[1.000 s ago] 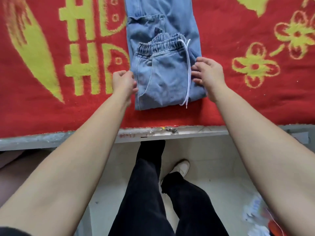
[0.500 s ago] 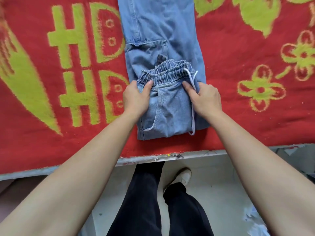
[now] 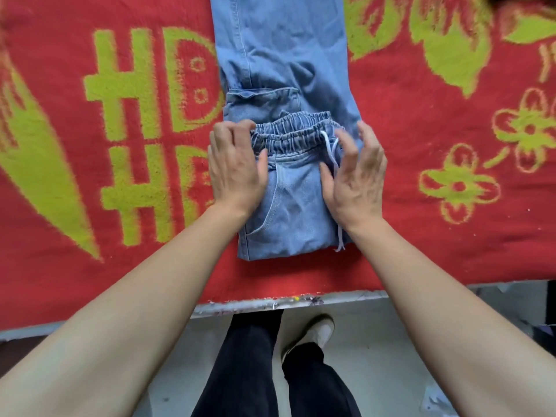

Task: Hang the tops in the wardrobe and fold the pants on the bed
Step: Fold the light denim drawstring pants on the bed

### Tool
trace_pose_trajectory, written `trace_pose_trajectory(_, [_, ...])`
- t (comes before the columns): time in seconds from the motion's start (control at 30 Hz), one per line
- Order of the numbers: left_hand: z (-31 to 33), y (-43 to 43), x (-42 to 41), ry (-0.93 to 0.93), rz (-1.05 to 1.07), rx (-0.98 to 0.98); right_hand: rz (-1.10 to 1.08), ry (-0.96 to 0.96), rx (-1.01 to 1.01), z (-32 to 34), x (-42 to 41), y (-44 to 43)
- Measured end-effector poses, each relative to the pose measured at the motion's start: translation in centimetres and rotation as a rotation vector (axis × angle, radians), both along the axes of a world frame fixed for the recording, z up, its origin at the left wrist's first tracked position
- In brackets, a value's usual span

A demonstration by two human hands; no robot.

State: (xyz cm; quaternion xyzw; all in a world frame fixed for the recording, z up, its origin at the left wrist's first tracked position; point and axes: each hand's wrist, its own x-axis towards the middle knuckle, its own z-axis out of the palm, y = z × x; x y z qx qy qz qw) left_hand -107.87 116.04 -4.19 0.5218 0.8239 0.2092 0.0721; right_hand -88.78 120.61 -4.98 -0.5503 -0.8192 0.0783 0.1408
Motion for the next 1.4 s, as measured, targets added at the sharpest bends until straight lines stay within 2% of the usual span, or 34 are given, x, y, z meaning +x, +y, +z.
trace_pose_trajectory(0.07, [0.8,-2.0,0.9,-0.033,-0.245,0.161,0.207,0.029,0.086,0.4,1.7,-1.9])
trace_pose_trajectory(0.1, [0.9,-3.3,1.4,-0.080,-0.374,0.154,0.319,0.032,0.066,0.7,2.8,-2.9])
trace_pose_trajectory(0.17, [0.6,-5.5,2.3,-0.056,-0.579,-0.076,0.543,-0.050,-0.073,0.9,4.9,-4.5])
trace_pose_trajectory(0.27, [-0.6,-6.6,2.8,0.239,-0.739,-0.614,0.668,-0.468,-0.261,-0.1,6.5,-4.9])
trace_pose_trajectory(0.33, [-1.1,-6.1,3.4,0.326,-0.740,-0.707,0.613,-0.593,-0.262,-0.5,5.5,-4.4])
trace_pose_trajectory(0.4, [-1.0,-5.4,3.9,0.317,-0.697,-0.717,0.580,-0.632,-0.216,-0.5,4.2,-4.2])
trace_pose_trajectory(0.5, [0.1,-4.2,4.1,0.179,-0.646,-0.746,0.539,-0.571,-0.303,0.8,3.2,-4.0])
trace_pose_trajectory(0.63, [3.9,-3.5,3.2,-0.214,-0.529,-0.717,0.523,-0.412,-0.477,5.1,3.3,-3.3])
trace_pose_trajectory(0.83, [8.8,-9.4,5.4,-0.537,-0.466,-0.910,0.543,-0.462,-0.690,10.9,6.0,-7.0])
trace_pose_trajectory(1.03, [8.4,-14.5,8.6,-0.730,-0.529,-1.122,0.635,-0.501,-0.852,11.7,10.2,-11.8])
trace_pose_trajectory(1.13, [8.6,-13.8,7.9,-0.813,-0.483,-1.095,0.594,-0.446,-0.881,12.7,10.4,-10.9])
trace_pose_trajectory(1.3, [11.1,-10.0,4.2,-1.106,-0.265,-1.097,0.448,-0.360,-1.023,15.3,7.6,-4.8])
trace_pose_trajectory(1.4, [11.0,-6.5,0.3,-1.147,-0.096,-0.949,0.309,-0.196,-1.022,15.7,5.2,1.0])
